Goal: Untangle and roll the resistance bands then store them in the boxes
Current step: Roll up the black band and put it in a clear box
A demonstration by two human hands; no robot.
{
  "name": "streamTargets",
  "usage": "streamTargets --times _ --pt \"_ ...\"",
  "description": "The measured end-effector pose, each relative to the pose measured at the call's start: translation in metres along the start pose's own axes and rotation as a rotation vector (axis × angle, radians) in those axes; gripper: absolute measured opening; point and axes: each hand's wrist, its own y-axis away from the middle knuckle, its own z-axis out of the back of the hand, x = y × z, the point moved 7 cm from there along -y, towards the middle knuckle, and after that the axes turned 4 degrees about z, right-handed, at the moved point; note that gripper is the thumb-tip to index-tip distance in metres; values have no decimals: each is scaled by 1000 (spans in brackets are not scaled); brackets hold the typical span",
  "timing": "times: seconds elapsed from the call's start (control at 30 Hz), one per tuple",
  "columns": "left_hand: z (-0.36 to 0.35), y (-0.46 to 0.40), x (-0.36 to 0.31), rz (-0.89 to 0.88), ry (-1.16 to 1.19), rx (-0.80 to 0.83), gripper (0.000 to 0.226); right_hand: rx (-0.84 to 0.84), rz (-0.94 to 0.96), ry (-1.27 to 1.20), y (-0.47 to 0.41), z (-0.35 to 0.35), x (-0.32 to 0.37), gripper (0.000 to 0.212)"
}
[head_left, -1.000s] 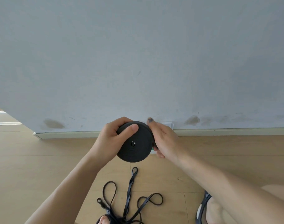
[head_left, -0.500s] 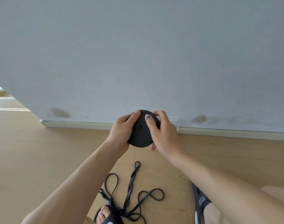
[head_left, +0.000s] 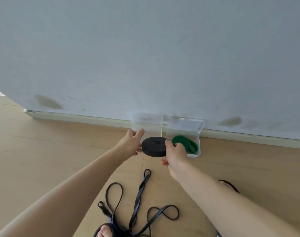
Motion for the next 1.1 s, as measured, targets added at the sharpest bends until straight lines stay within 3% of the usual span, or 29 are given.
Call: streamTargets --times 0.17,0.4,0.7,0.87,1.1 --pt "7 -76 43 -62 -293 4 52 -104 -90 29 -73 -33 -32 32" --pt "-9 -150 60 -301 -540 -22 77 -168 -30 233 -160 -78 -50 34" --pt "-1 -194 51 -460 -945 -262 45 -140 -73 396 -210 -108 -68 41" --pt "-12 -204 46 -485 -1209 -191 42 -112 -96 318 -222 -113 -87 38" --pt "-27 -207 38 -687 -1556 -118 38 -92 -75 286 -229 -108 -93 34"
